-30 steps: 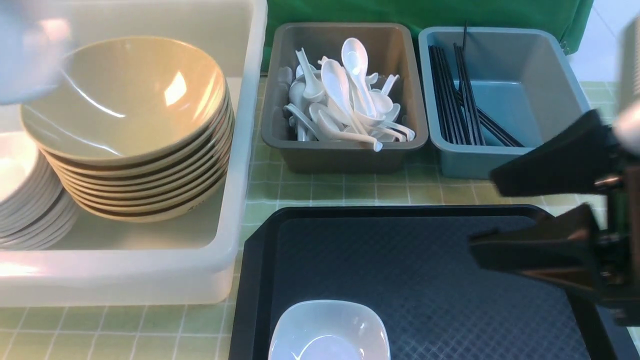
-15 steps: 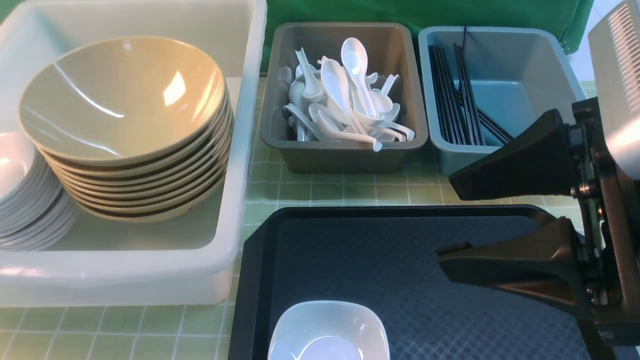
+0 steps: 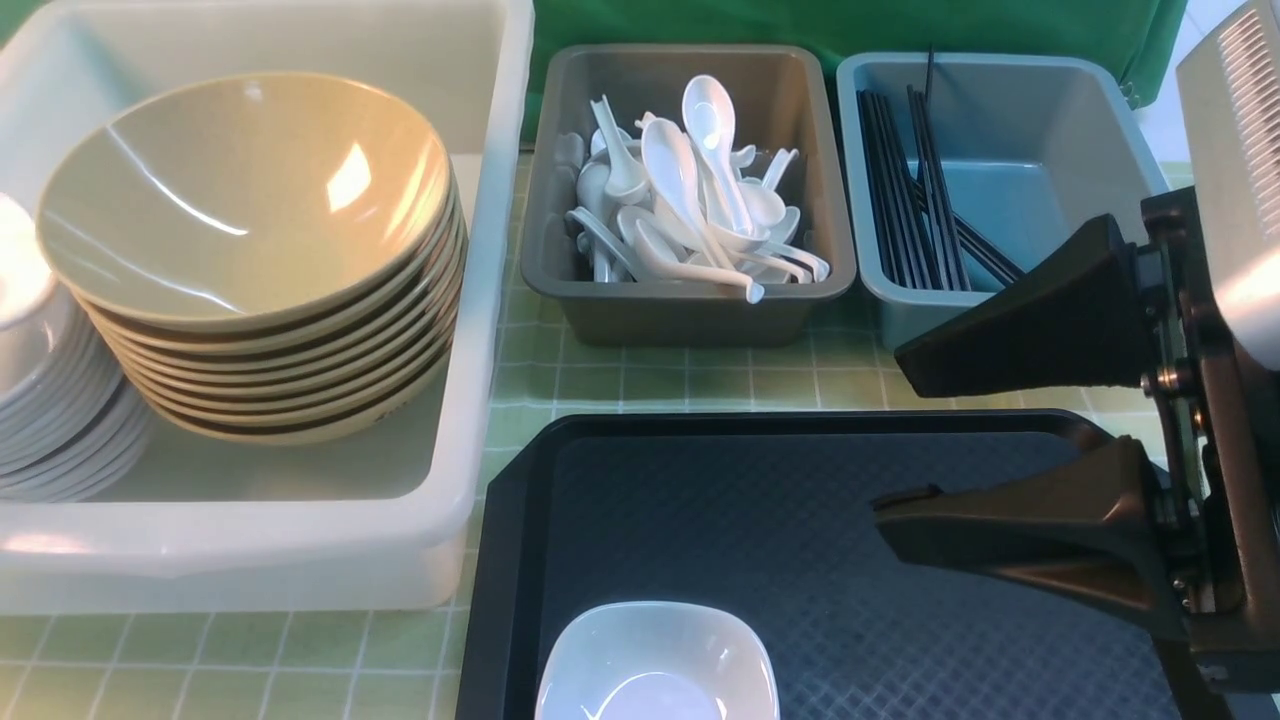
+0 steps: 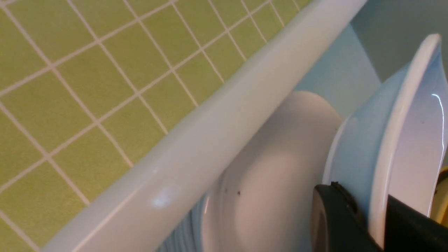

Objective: On green table put chopsticks spoon bowls plates into blue grey white boxes.
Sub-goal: 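Place the white bowl into the white bin with the other dishes with the left gripper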

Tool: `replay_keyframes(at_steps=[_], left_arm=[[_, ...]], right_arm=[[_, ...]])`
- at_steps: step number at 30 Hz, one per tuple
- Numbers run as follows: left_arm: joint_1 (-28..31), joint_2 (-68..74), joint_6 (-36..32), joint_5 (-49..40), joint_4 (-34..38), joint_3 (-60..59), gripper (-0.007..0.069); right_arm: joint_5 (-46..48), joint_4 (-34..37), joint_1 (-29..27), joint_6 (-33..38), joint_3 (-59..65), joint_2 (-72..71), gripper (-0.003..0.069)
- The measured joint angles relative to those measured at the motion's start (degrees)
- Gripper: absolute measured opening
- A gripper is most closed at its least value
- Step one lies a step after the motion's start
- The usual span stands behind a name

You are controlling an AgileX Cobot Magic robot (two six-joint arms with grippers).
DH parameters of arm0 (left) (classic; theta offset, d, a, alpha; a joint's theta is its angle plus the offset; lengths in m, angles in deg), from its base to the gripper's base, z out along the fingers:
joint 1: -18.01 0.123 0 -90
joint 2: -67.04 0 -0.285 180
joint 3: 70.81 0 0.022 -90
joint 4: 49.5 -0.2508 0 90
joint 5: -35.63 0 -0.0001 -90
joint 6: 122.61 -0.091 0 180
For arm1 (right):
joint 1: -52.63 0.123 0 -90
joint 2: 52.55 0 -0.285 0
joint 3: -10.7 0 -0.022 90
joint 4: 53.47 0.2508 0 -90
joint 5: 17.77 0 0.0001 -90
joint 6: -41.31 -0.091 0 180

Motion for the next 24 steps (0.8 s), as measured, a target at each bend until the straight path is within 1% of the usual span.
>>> replay_keyframes(at_steps=[4,12,18,19,21,23,24], left_arm=[[-0.1,0.0,2.4,0.9,-1.0,-2.1,0.002],[-0.1,-0.1,1.8,2.3,-1.9,-3.7,0.0023],[-0.1,-0.2,1.0,1.4,-5.0,-3.7,0.0083],[-0.1,-0.2,0.9,1.3,-5.3,-3.7,0.0125],[-0.3,-0.2,0.9,1.2,-5.5,-3.7,0.015],[-0.9,-0.2,0.8,1.1,-6.1,-3.7,0.023],[-1.4,-0.2,0.6,1.0,-6.4,-3.7,0.0287]], right_arm=[[-0.1,0.1,0.0,0.2,0.0,0.0,0.0542],[-0.1,0.1,0.0,0.3,0.0,0.0,0.0542],[-0.1,0.1,0.0,0.3,0.0,0.0,0.0542],[-0.1,0.1,0.0,0.3,0.0,0.0,0.0542],[-0.1,0.1,0.0,0.3,0.0,0.0,0.0542],[-0.1,0.1,0.0,0.3,0.0,0.0,0.0542],[-0.1,0.1,0.0,0.3,0.0,0.0,0.0542]])
